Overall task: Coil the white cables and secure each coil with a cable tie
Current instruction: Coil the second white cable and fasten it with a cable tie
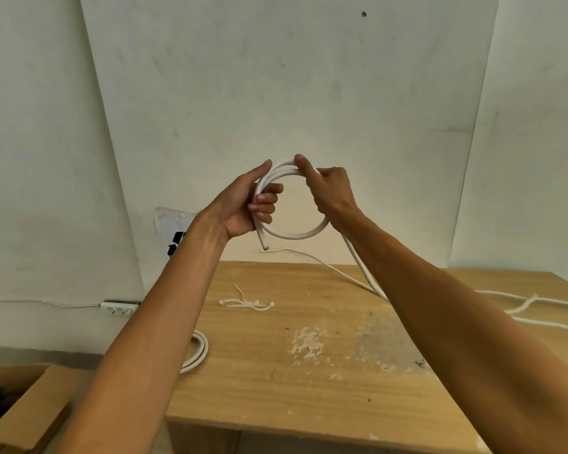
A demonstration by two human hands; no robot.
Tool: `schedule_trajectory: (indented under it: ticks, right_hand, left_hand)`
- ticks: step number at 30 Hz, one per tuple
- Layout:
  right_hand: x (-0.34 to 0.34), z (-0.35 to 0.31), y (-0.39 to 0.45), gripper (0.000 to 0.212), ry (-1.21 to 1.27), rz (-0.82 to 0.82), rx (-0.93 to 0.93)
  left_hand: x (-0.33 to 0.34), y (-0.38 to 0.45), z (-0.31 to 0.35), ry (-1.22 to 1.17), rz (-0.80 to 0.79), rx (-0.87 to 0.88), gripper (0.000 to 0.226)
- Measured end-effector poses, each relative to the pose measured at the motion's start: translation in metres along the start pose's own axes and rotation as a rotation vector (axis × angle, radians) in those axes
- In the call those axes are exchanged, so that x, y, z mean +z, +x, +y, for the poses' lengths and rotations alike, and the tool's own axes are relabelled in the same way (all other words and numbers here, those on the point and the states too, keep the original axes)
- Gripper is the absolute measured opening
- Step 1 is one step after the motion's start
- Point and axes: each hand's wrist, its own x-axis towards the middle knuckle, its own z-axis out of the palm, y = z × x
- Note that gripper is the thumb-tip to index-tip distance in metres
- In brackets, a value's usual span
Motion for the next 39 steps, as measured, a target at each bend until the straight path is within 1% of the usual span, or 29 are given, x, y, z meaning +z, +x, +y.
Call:
schedule_trajectory:
  ticks: [2, 4, 6, 8, 10, 11, 13, 15, 17, 18, 21, 24, 28, 31, 33, 35, 37, 39]
  right_hand:
    - [-0.005, 0.007, -0.001, 0.065, -0.021, -0.012, -0.003]
    - [-0.011, 0.013, -0.003, 0.064, -0.044, -0.010, -0.019]
    - [-0.016, 0.016, -0.004, 0.064, -0.071, 0.010, -0.047]
    - [-0.021, 0.019, -0.004, 0.066, -0.099, 0.039, -0.087]
    - [-0.027, 0.023, -0.005, 0.070, -0.162, 0.044, -0.156]
    - [-0.032, 0.026, -0.007, 0.068, -0.221, 0.042, -0.201]
    - [-0.044, 0.033, -0.012, 0.057, -0.366, 0.038, -0.284]
    - [-0.059, 0.041, -0.018, 0.047, -0.544, 0.071, -0.339]
    - [-0.076, 0.049, -0.024, 0.043, -0.695, 0.176, -0.403]
    - [-0.082, 0.051, -0.027, 0.043, -0.730, 0.237, -0.436]
    - [-0.098, 0.048, -0.026, 0.047, -0.741, 0.374, -0.488]
    - [-0.102, 0.031, -0.015, 0.045, -0.708, 0.411, -0.499]
    - [-0.088, -0.024, 0.005, 0.049, -0.591, 0.365, -0.500]
    - [-0.078, -0.066, 0.021, 0.051, -0.452, 0.374, -0.501]
    - [-0.071, -0.090, 0.027, 0.053, -0.328, 0.366, -0.487]
    - [-0.058, -0.109, 0.027, 0.056, -0.189, 0.346, -0.458]
    - [-0.046, -0.124, 0.021, 0.057, -0.041, 0.313, -0.382]
    - [-0.038, -0.125, 0.014, 0.054, 0.075, 0.281, -0.290]
  left_hand:
    - [0.000, 0.007, 0.003, -0.031, -0.066, -0.051, 0.041]
    - [0.006, 0.014, 0.003, -0.040, -0.075, -0.104, 0.040]
    - [0.016, 0.021, 0.000, -0.014, -0.009, -0.124, 0.048]
    - [0.026, 0.027, -0.005, 0.012, 0.063, -0.105, 0.054]
    - [0.032, 0.033, -0.011, -0.020, 0.098, -0.070, 0.055]
    - [0.033, 0.035, -0.014, -0.050, 0.111, -0.051, 0.055]
    - [0.035, 0.038, -0.019, -0.143, 0.131, -0.006, 0.056]
    - [0.034, 0.039, -0.021, -0.278, 0.133, 0.058, 0.058]
    - [0.033, 0.040, -0.017, -0.394, 0.100, 0.143, 0.059]
    - [0.033, 0.039, -0.013, -0.442, 0.086, 0.188, 0.060]
    - [0.033, 0.034, 0.004, -0.566, 0.079, 0.321, 0.058]
    - [0.037, 0.027, 0.021, -0.627, 0.066, 0.443, 0.058]
    - [0.048, 0.015, 0.042, -0.695, 0.078, 0.581, 0.057]
    - [0.058, -0.001, 0.064, -0.640, 0.100, 0.691, 0.053]
    - [0.063, -0.008, 0.078, -0.657, 0.101, 0.754, 0.052]
    - [0.064, -0.009, 0.088, -0.741, 0.092, 0.778, 0.053]
    - [0.065, -0.007, 0.092, -0.859, 0.069, 0.763, 0.054]
    - [0.064, -0.004, 0.093, -0.956, 0.055, 0.729, 0.055]
